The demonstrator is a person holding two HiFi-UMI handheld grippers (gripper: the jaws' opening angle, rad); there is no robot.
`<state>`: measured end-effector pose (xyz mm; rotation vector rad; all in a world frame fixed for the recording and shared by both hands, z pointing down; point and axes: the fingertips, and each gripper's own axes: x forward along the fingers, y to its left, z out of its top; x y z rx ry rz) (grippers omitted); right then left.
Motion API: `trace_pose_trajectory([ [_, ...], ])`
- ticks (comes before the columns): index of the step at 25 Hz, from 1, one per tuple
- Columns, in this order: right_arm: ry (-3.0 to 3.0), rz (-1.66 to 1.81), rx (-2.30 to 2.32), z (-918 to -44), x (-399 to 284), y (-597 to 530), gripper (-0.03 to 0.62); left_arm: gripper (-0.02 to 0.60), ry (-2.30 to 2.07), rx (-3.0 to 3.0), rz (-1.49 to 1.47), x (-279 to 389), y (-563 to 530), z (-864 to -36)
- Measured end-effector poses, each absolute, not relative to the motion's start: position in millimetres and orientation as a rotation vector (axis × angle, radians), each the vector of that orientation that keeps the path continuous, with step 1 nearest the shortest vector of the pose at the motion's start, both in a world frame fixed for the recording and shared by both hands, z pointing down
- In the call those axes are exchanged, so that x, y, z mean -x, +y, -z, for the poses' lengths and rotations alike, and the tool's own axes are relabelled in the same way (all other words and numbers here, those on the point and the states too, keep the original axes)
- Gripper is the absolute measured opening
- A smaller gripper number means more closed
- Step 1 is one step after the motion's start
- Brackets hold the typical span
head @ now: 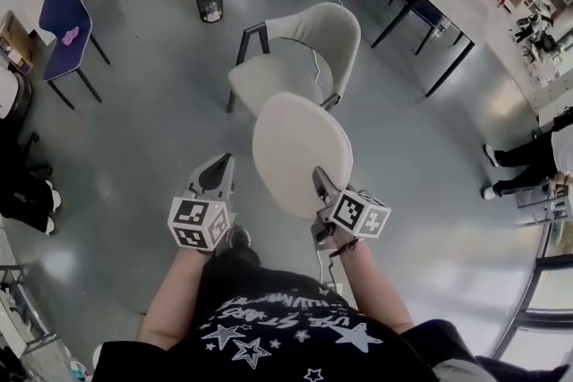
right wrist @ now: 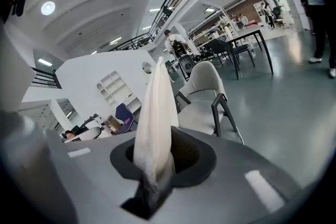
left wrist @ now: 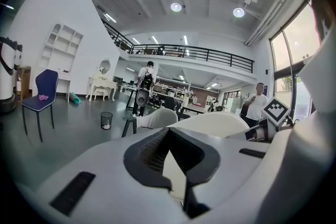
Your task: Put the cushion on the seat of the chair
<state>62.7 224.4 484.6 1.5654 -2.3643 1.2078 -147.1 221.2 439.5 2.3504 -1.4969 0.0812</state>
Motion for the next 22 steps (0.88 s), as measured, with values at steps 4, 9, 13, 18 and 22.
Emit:
trace_pose_trajectory([
  [4, -2.294, -1.26, -1.622, -490, -44, 203, 0.061, 0.009, -1.459, -2.337, -0.059, 174, 198, -441],
  [9, -2.249, -1.28, -1.666, -495, -20, 187, 0.06, 0.009, -1.405, -2.329, -0.032, 202, 178, -447],
  [13, -2.234, -1.279, -1.678, -498, -8, 180, 0.061, 0.009, -1.389, -2.344, -0.048, 213, 164, -454],
  [18, -2.22, -1.274, -1.695, -504, -9, 166, 0.061, 0.009, -1.357, -2.352, -0.053, 213, 146, -464],
  [22, -2.204, -1.286, -1.718, -511, -20, 145, 0.061, 0.009, -1.348, -2.366, -0.084, 206, 129, -468],
])
